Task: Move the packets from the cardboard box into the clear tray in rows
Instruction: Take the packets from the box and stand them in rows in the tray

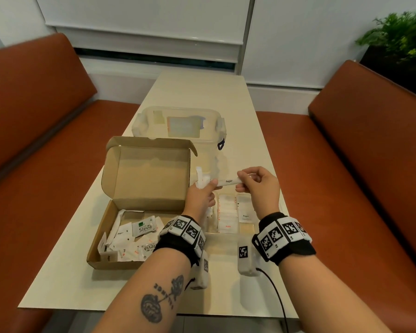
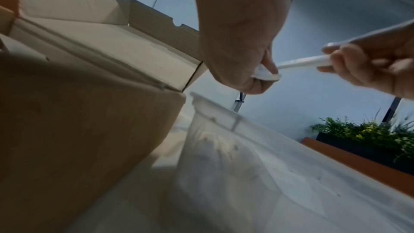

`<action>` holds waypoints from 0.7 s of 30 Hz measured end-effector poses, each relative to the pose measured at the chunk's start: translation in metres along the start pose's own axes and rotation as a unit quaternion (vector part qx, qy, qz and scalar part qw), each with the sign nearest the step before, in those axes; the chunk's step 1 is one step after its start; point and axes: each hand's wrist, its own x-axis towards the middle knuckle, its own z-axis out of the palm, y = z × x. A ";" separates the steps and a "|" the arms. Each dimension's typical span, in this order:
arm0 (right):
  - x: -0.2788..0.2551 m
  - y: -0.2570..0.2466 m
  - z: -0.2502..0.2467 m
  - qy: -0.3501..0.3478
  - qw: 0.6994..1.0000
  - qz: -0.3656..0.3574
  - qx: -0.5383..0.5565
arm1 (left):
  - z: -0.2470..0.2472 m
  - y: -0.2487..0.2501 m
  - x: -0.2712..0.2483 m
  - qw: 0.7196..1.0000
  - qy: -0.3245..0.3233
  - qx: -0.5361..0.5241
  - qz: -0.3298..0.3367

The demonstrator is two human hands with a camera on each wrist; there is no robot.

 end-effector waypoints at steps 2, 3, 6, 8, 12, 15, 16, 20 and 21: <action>0.001 -0.006 0.002 -0.008 0.999 -0.025 -0.026 | 0.001 0.000 0.001 1.000 0.025 -0.010 0.005; 0.001 -0.007 0.002 -0.016 0.999 -0.027 -0.032 | 0.001 0.000 0.002 0.999 0.038 -0.015 0.010; 0.004 -0.008 0.000 -0.080 0.992 -0.013 -0.096 | 0.000 0.002 0.005 0.998 0.058 -0.007 0.031; 0.004 -0.005 0.000 -0.138 0.975 -0.006 -0.172 | -0.004 0.004 0.008 0.998 0.049 0.031 0.034; 0.000 0.003 0.010 -0.164 0.971 0.013 -0.174 | -0.006 0.006 0.007 0.998 0.014 0.061 0.030; -0.004 0.006 0.018 -0.116 0.986 0.019 -0.120 | -0.008 0.006 0.005 0.998 -0.015 0.055 0.014; -0.004 0.007 0.019 -0.115 0.987 0.024 -0.111 | -0.008 0.006 0.005 0.998 -0.016 0.059 0.010; -0.009 0.010 0.020 -0.161 0.982 0.075 -0.062 | -0.013 0.005 0.010 0.997 0.043 0.059 0.025; -0.009 0.011 0.020 -0.163 0.982 0.086 -0.051 | -0.015 0.005 0.011 0.996 0.053 0.060 0.029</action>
